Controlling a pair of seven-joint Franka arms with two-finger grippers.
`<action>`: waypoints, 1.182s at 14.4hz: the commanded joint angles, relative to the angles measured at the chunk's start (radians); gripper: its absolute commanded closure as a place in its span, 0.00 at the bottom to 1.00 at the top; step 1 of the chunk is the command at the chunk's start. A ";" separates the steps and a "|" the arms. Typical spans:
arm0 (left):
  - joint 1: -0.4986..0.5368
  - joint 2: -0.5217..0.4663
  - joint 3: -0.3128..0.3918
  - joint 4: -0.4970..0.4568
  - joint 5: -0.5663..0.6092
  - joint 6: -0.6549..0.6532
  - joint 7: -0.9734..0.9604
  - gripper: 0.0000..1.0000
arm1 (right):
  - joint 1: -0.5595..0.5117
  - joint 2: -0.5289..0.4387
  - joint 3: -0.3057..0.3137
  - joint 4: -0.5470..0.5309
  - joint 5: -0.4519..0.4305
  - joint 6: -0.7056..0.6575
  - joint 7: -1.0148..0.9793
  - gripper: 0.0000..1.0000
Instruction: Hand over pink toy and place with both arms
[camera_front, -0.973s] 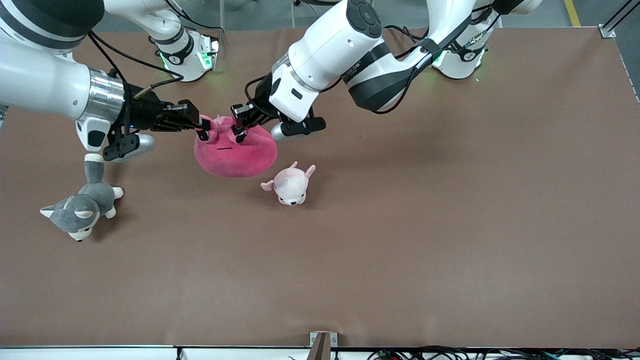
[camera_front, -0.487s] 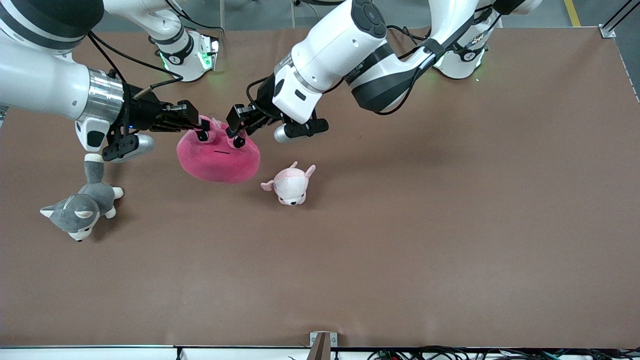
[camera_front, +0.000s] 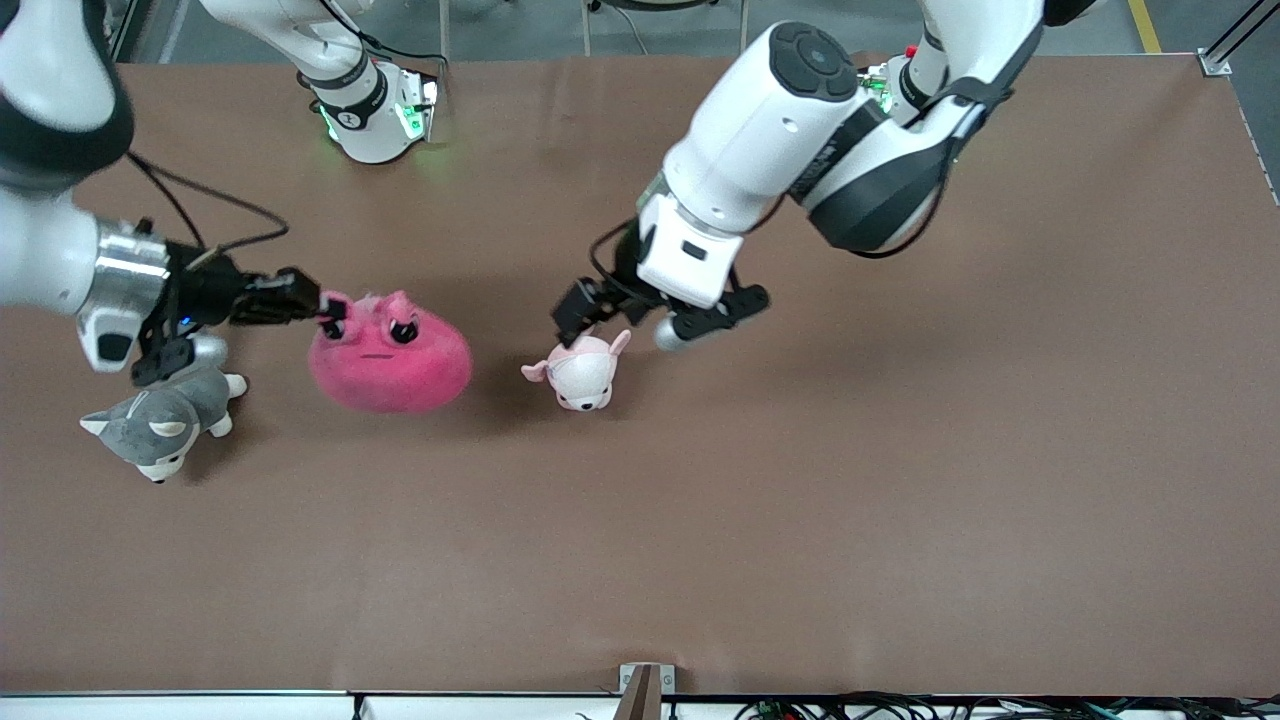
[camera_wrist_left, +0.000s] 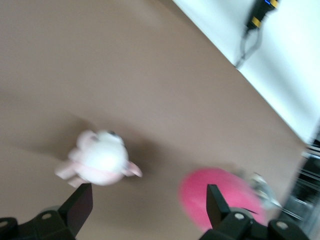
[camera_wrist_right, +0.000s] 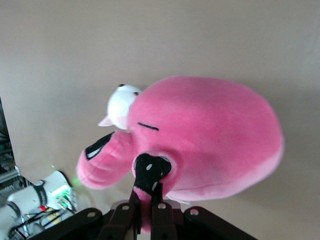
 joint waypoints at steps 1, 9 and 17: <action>0.100 -0.044 0.001 -0.011 0.042 -0.170 0.172 0.00 | -0.080 0.074 0.013 0.015 0.002 -0.014 -0.163 0.98; 0.341 -0.148 0.001 -0.011 0.195 -0.472 0.653 0.00 | -0.189 0.212 0.013 0.023 0.005 -0.013 -0.500 0.98; 0.518 -0.263 0.001 -0.011 0.172 -0.594 1.052 0.00 | -0.201 0.266 0.015 0.033 0.018 -0.042 -0.495 0.98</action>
